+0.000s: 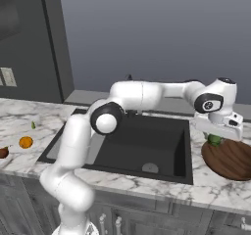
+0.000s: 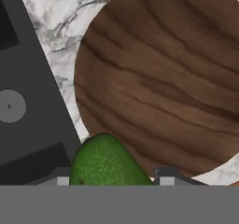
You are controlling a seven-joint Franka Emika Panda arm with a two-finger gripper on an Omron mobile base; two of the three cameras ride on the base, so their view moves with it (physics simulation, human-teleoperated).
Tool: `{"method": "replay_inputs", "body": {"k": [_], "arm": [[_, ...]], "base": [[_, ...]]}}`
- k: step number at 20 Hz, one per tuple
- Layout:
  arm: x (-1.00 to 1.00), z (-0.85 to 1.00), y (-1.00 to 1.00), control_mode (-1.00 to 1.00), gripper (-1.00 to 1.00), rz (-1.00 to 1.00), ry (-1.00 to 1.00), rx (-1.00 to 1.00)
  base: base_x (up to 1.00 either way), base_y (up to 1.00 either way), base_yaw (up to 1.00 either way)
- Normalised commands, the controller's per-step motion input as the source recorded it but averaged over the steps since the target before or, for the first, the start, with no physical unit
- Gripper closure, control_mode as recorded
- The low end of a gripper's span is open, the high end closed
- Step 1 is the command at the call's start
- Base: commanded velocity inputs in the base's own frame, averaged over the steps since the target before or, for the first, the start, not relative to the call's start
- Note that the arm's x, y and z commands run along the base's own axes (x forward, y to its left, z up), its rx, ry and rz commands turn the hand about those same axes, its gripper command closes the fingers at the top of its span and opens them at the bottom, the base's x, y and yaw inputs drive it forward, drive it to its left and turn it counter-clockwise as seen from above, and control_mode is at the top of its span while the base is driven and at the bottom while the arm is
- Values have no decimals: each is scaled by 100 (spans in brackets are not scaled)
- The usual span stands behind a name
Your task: There is a mixed pile of frozen fruits and vegetables on the counter. Locate all the frozen vegetables and place the items in a bowl on the counter. Take all the frozen fruits and defrost them in a running sink.
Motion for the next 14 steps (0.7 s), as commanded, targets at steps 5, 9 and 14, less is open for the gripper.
{"method": "replay_inputs", "body": {"k": [5, 9, 14], "arm": [[0, -46, -7, -100, 100, 0, -4, -1], [-6, -76, 2, -100, 100, 0, -10, -11], [3, -38, 6, -100, 100, 0, -3, -7]], "base": [[0, 0, 0], [0, 0, 0], [0, 0, 0]]}}
